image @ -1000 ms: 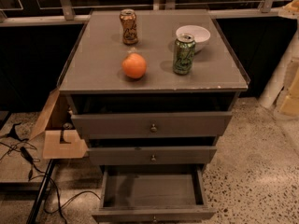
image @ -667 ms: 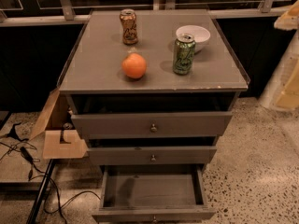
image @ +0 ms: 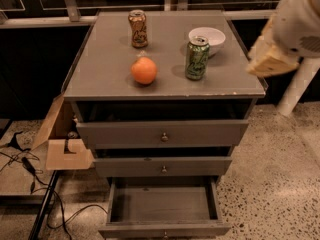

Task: Place orange into bottom drawer

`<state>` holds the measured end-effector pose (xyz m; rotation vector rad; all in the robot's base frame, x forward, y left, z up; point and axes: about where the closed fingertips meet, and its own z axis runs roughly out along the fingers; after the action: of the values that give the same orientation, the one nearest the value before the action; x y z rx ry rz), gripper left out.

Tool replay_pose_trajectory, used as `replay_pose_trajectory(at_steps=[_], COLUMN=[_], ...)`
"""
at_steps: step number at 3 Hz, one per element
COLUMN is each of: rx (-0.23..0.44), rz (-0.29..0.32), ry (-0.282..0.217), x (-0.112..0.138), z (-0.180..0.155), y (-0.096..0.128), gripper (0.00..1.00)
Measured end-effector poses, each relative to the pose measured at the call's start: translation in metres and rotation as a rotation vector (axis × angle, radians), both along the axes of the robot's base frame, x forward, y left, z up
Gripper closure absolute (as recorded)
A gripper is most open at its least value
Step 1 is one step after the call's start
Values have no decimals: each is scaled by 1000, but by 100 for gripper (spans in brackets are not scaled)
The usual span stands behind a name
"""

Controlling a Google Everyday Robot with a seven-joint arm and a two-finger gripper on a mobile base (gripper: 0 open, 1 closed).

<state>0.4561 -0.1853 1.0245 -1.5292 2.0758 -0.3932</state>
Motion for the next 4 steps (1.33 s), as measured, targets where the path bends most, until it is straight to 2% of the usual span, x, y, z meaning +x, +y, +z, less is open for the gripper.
replay_pose_trajectory(at_steps=[1, 2, 3, 4], rx=[97, 249, 373, 373], rz=[16, 24, 20, 20], ry=[-72, -138, -196, -196], x=[36, 80, 112, 112], z=[-17, -49, -60, -60], y=[32, 66, 89, 89], gripper=[89, 100, 100, 100])
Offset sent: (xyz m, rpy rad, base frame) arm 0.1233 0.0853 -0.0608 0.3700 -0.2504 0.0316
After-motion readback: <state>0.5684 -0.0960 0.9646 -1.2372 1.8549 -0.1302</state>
